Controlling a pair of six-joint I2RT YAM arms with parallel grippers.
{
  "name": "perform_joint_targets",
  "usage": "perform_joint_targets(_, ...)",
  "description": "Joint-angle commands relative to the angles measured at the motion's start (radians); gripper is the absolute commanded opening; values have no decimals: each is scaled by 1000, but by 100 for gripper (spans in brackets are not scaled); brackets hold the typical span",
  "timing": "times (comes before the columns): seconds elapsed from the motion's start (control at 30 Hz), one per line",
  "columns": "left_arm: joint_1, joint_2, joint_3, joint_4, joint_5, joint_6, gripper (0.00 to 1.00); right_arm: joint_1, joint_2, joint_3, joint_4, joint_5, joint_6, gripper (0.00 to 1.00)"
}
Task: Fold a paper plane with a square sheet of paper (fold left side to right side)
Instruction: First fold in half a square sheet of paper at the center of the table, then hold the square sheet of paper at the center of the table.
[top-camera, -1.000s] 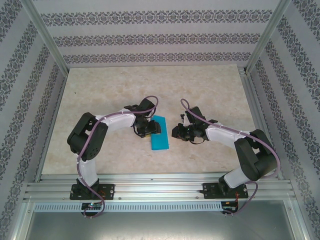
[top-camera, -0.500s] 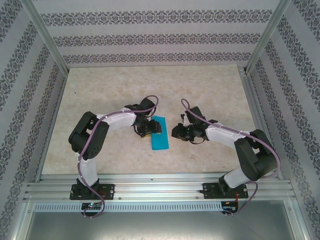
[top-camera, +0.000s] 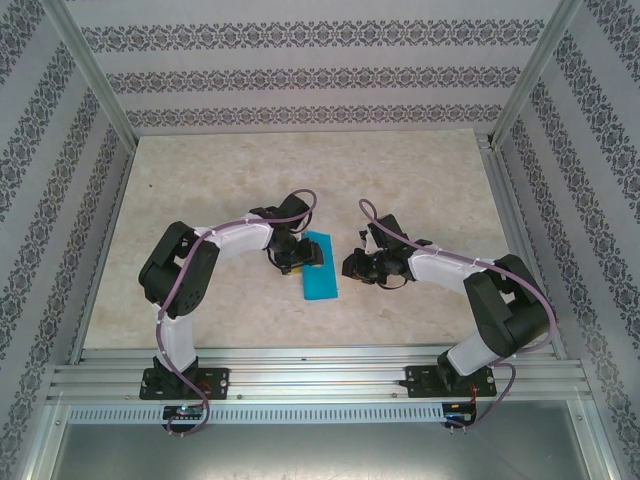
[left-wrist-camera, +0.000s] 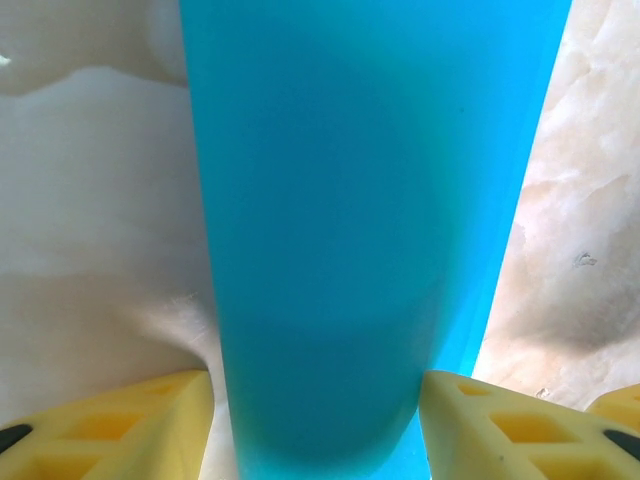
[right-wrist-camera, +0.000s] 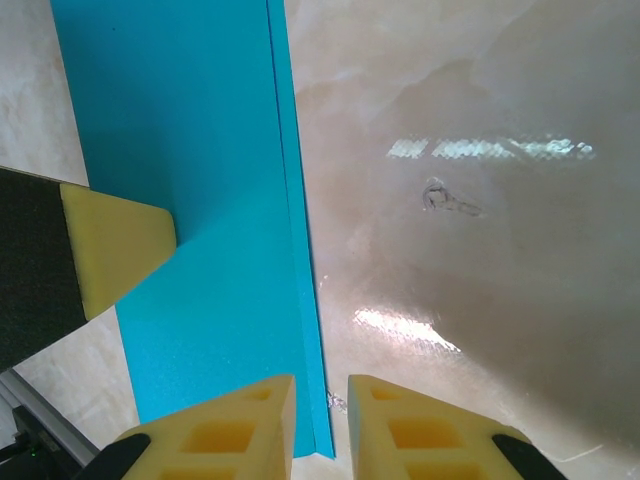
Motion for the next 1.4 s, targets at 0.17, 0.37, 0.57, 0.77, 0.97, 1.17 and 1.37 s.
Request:
perform_joint_targets(0.17, 1, 63, 26, 99, 44, -1, 59, 10, 14, 28, 23, -16, 11, 21)
perform_joint_targets(0.37, 2, 76, 36, 106, 51, -7, 59, 19, 17, 30, 52, -29, 25, 21)
perform_joint_targets(0.57, 1, 78, 34, 109, 52, -5, 59, 53, 69, 55, 106, -60, 54, 18)
perform_joint_targets(0.77, 2, 75, 31, 108, 54, -3, 59, 79, 129, 77, 141, -62, 73, 18)
perform_joint_targets(0.97, 2, 38, 29, 96, 46, 4, 60, 85, 179, 94, 134, -53, 70, 18)
perform_joint_targets(1.17, 6, -41, 39, 64, 44, 27, 64, 85, 197, 100, 123, -44, 67, 17)
perform_joint_targets(1.37, 32, -150, 20, -4, 11, 65, 69, 85, 199, 103, 115, -42, 63, 17)
